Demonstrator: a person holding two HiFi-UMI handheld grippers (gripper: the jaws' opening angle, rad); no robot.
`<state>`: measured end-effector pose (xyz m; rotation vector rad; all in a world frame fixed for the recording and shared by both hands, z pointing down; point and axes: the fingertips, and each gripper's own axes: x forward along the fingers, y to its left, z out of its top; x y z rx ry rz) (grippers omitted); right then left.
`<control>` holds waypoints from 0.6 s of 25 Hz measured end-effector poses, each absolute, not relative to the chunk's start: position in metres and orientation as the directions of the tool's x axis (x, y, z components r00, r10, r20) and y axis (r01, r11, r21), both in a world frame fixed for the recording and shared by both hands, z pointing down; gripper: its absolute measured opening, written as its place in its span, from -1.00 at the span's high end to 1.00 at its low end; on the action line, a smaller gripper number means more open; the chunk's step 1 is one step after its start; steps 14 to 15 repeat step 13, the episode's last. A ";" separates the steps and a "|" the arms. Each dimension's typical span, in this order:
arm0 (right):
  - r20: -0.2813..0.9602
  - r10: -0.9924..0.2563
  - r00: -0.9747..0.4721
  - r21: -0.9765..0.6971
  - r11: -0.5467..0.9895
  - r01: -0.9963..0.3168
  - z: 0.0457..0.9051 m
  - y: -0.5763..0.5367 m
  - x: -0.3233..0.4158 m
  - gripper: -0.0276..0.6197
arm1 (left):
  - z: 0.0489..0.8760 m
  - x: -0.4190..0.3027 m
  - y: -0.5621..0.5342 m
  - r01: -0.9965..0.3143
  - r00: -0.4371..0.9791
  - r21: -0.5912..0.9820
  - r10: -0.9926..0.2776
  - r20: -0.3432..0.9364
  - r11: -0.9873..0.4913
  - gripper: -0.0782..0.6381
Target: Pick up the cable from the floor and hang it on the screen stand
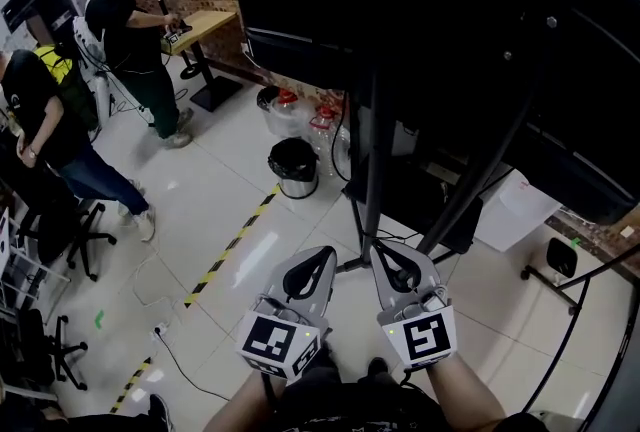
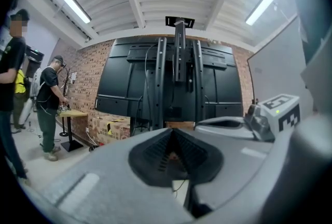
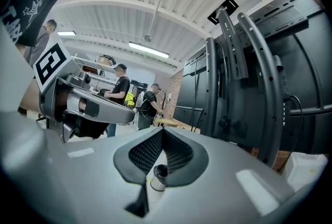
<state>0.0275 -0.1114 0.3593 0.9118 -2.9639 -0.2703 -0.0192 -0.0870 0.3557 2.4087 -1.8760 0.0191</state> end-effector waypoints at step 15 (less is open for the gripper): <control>-0.007 -0.557 -0.830 0.162 0.819 -0.551 0.361 -0.107 0.029 0.89 | 0.353 -0.017 -0.082 -0.975 0.218 0.065 -0.974 0.066 -0.214 0.77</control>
